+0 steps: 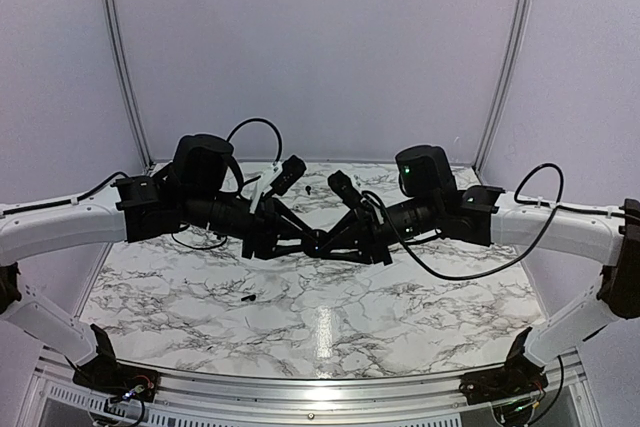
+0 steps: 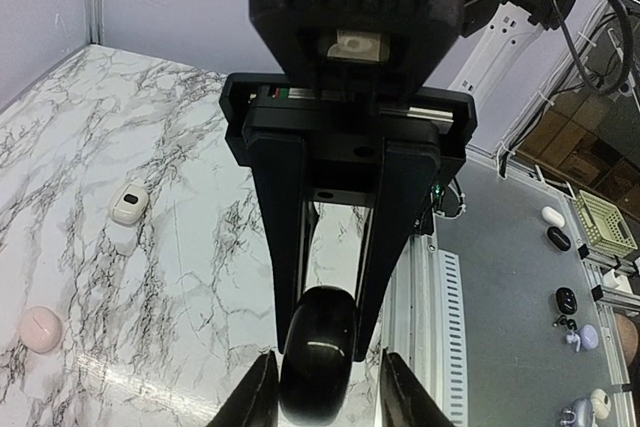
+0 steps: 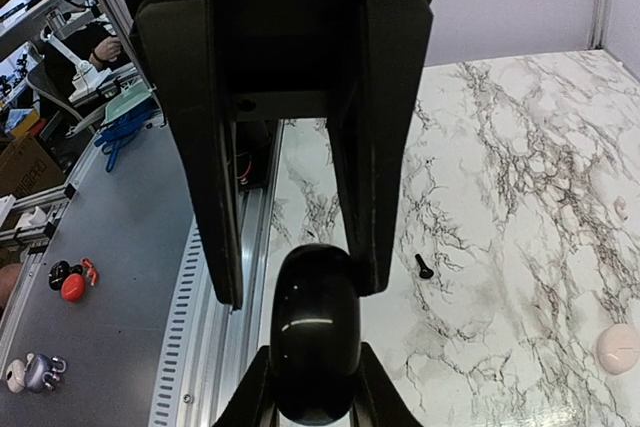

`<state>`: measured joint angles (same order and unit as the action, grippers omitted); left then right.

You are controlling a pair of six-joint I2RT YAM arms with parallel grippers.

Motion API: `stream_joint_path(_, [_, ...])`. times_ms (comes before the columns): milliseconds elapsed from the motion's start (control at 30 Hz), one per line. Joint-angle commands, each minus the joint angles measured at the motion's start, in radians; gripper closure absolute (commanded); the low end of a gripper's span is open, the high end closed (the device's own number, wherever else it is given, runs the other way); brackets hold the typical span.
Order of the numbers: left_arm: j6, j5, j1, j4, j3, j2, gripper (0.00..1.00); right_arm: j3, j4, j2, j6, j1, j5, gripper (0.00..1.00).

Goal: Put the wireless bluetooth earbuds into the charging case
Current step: Pass from the right arm to the left

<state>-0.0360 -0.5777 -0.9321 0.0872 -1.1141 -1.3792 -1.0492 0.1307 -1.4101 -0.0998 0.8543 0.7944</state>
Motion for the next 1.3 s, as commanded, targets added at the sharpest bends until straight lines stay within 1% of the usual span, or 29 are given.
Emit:
stream_joint_path(0, [0.016,-0.017,-0.017,0.016,-0.026,-0.017,0.66,-0.044,-0.015,-0.008,-0.001,0.004,0.024,1.0])
stream_joint_path(100, [0.022,-0.013,-0.023,0.016,-0.024,-0.021,0.7,-0.044,-0.016,-0.009,0.0,0.005,0.029,1.0])
stream_joint_path(200, [0.024,-0.015,-0.025,0.016,-0.021,-0.024,0.77,-0.047,-0.012,-0.01,-0.003,0.004,0.031,1.0])
stream_joint_path(267, [0.016,-0.014,-0.025,0.005,-0.02,-0.022,0.83,-0.047,-0.013,-0.007,-0.002,0.005,0.032,0.97])
stream_joint_path(333, [-0.005,-0.018,-0.025,-0.032,-0.006,-0.013,0.88,-0.039,-0.03,0.002,0.01,0.002,0.034,0.83])
stream_joint_path(367, [-0.022,-0.015,-0.025,-0.061,0.007,-0.004,0.9,-0.031,-0.046,0.008,0.019,-0.001,0.035,0.78])
stream_joint_path(400, [-0.039,-0.009,-0.025,-0.118,0.022,0.006,0.92,-0.014,-0.069,0.016,0.037,-0.006,0.037,0.72])
stream_joint_path(433, [-0.062,-0.005,-0.025,-0.16,0.037,0.017,0.93,0.001,-0.096,0.025,0.055,-0.015,0.044,0.68])
stream_joint_path(500, [-0.111,0.0,-0.025,-0.241,0.064,0.037,0.96,0.034,-0.17,0.042,0.093,-0.033,0.059,0.67])
stream_joint_path(533, [-0.138,0.0,-0.025,-0.276,0.079,0.046,0.96,0.049,-0.212,0.05,0.126,-0.037,0.061,0.65])
stream_joint_path(600, [-0.167,0.013,-0.025,-0.308,0.082,0.054,0.99,0.073,-0.27,0.058,0.165,-0.043,0.074,0.52])
stream_joint_path(633, [-0.176,0.019,-0.025,-0.319,0.082,0.054,0.99,0.08,-0.292,0.06,0.177,-0.044,0.078,0.48])
stream_joint_path(700, [-0.204,0.027,-0.025,-0.37,0.099,0.062,1.0,0.097,-0.339,0.065,0.201,-0.043,0.081,0.47])
stream_joint_path(800, [-0.235,0.038,-0.025,-0.43,0.114,0.067,1.0,0.111,-0.388,0.063,0.22,-0.043,0.089,0.49])
stream_joint_path(933, [-0.258,0.037,-0.025,-0.455,0.102,0.052,1.0,0.111,-0.422,0.065,0.234,-0.043,0.103,0.5])
stream_joint_path(1067, [-0.265,0.047,-0.025,-0.468,0.105,0.054,1.0,0.09,-0.411,0.067,0.236,-0.039,0.106,0.59])
stream_joint_path(1267, [-0.271,0.053,-0.028,-0.48,0.111,0.06,1.0,0.107,-0.46,0.097,0.266,-0.037,0.07,0.59])
